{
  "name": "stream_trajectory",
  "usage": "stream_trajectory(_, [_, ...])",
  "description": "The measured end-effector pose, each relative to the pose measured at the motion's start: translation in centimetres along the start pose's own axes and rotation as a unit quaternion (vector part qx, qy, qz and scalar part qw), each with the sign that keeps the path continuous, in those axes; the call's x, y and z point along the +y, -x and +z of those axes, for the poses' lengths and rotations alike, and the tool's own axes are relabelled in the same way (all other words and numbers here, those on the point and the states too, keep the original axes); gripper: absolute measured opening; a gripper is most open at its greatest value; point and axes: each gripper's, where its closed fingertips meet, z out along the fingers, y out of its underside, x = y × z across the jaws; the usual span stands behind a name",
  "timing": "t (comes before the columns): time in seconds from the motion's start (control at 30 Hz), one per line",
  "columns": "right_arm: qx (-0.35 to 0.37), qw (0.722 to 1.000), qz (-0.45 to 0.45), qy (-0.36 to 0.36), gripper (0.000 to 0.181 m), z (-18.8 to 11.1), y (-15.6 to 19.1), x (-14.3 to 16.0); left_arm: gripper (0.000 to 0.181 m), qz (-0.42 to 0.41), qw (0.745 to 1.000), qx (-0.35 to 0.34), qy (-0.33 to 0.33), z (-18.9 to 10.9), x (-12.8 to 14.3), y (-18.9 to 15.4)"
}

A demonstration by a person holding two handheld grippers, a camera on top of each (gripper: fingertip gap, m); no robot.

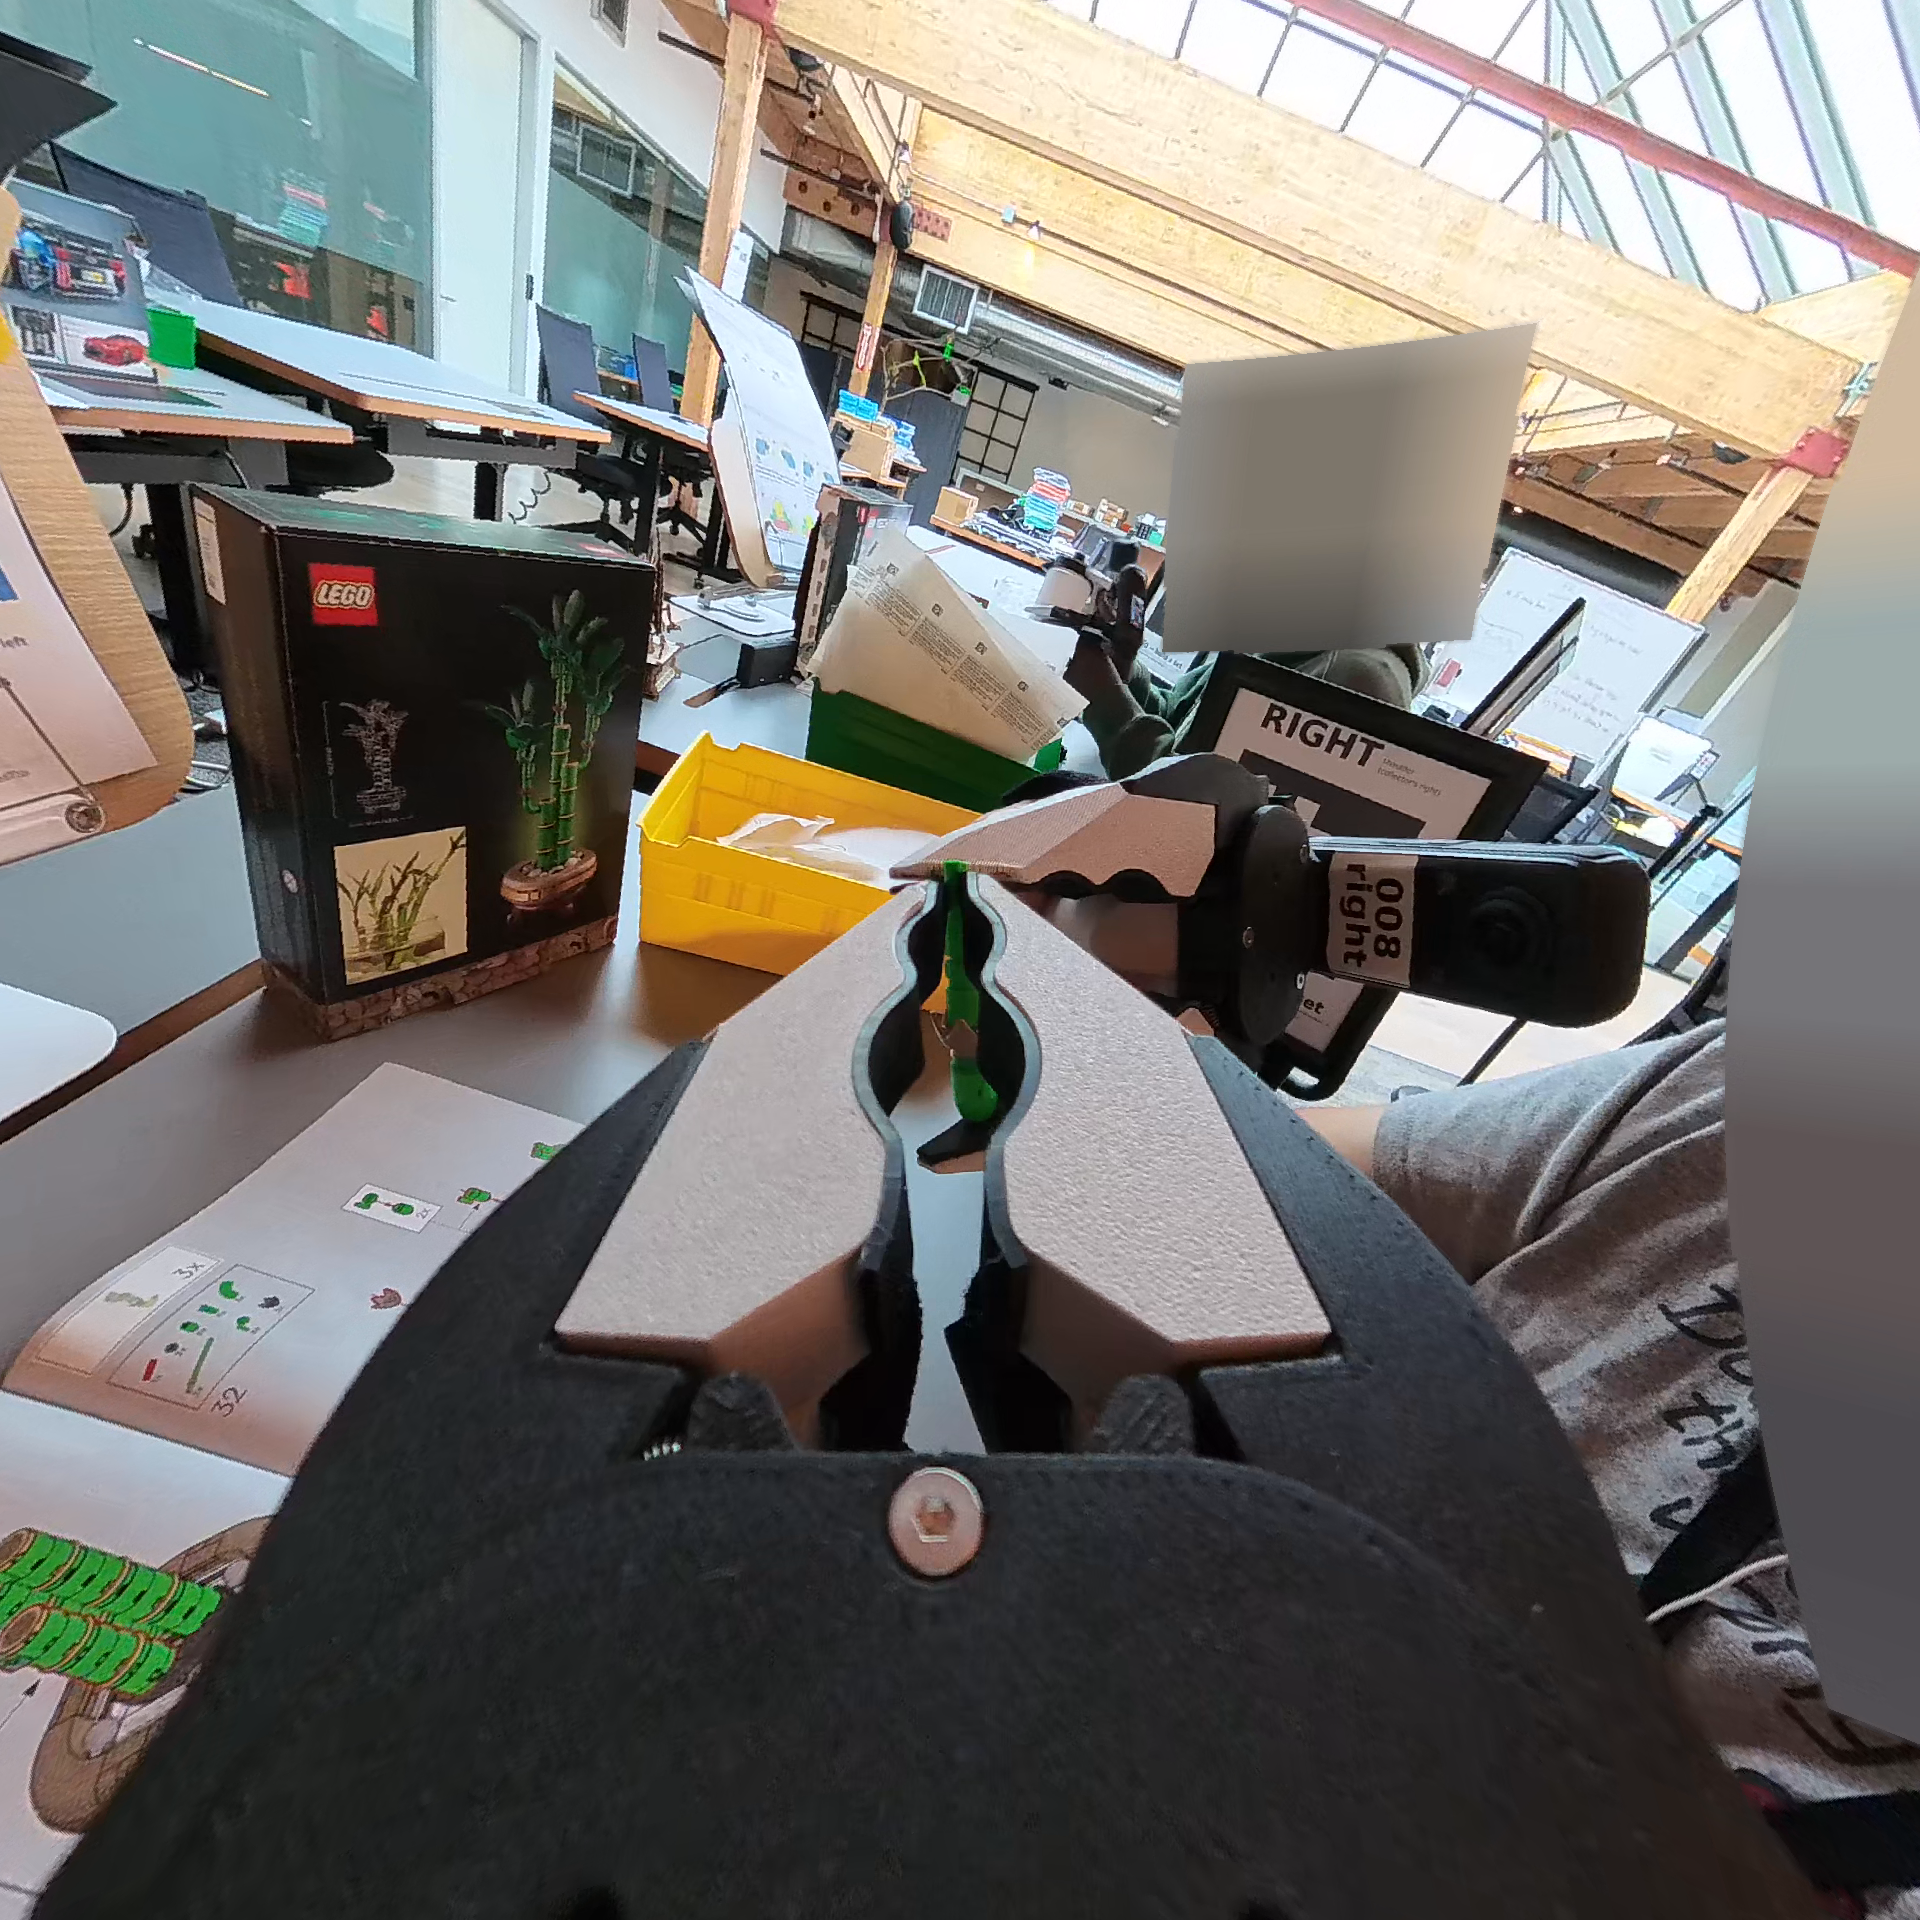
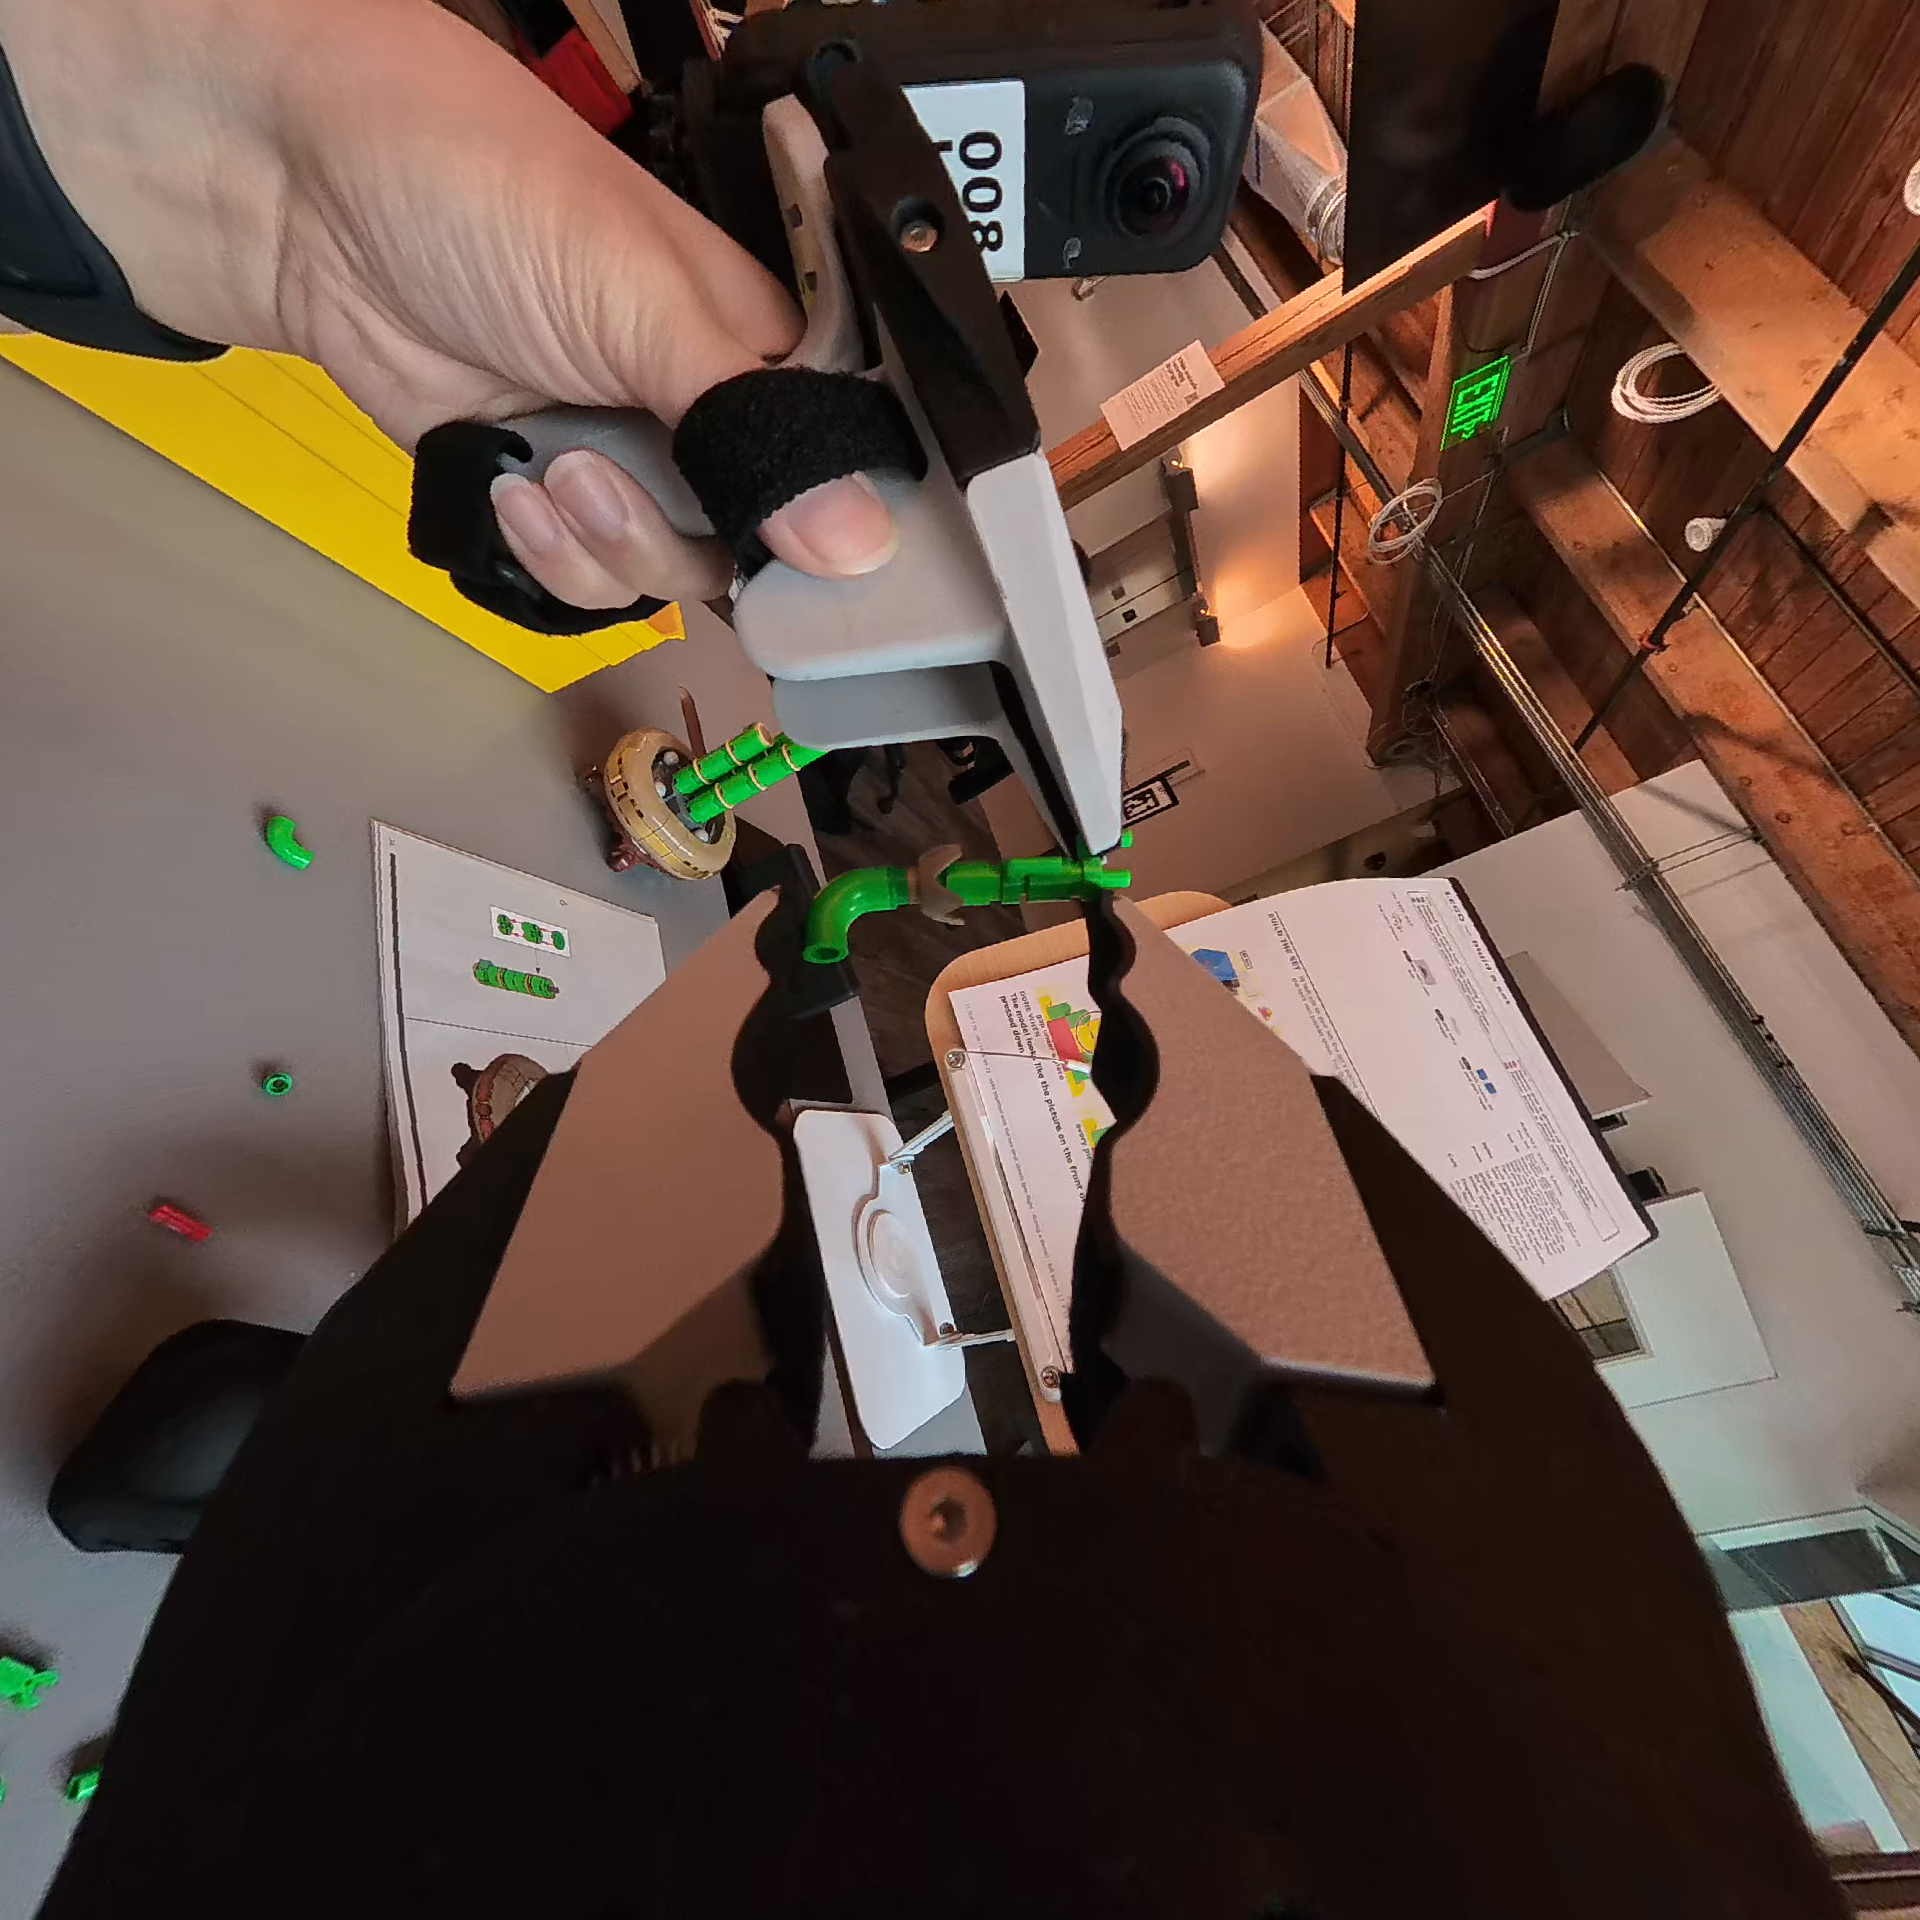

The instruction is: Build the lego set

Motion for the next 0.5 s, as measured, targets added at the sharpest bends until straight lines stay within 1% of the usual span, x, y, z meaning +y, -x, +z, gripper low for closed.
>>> stream_trajectory(0.27, [-0.006,1.000,0.007,-0.002,0.052,0.04,0.11,0.04,0.000,-0.004,1.000,-0.003,0.004,-0.02,0.11,0.11])
stream_trajectory(0.5, [0.007,1.000,0.009,-0.004,0.053,0.12,-0.22,-0.13,0.000,-0.011,1.000,0.002,-0.011,0.09,-0.22,0.02])
